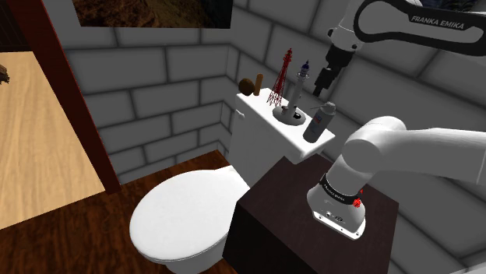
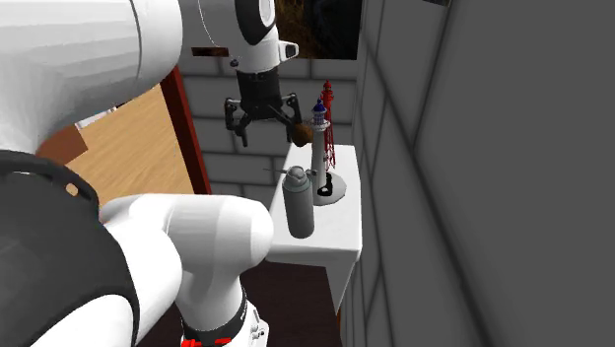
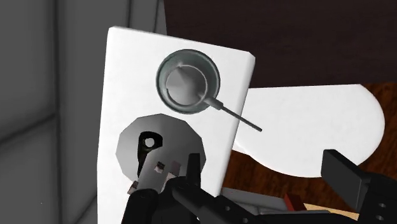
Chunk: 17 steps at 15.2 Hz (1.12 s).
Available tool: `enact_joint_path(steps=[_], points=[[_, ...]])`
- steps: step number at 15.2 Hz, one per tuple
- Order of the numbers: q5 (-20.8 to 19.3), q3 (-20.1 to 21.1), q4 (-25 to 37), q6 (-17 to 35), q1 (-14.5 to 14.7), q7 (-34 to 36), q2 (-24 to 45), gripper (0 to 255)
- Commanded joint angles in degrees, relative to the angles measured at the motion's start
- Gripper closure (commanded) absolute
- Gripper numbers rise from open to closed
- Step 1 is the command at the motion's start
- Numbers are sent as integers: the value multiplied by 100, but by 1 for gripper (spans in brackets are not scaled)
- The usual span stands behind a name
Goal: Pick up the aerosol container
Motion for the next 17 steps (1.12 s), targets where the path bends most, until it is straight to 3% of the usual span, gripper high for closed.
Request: enact_joint_path(steps=[1,5,15,16,17], points=[[-266,-262,-271,118,-231,-182,-281,0],[-844,-874,-709,397,-750,-578,-686,0],[-1107,-1124,-1286,939,-915,-583,-709,0],[-1108,-1125,-1289,940,-917,-584,-711,255],[-1107,-1124,-1289,947,-913,-580,-703,255]])
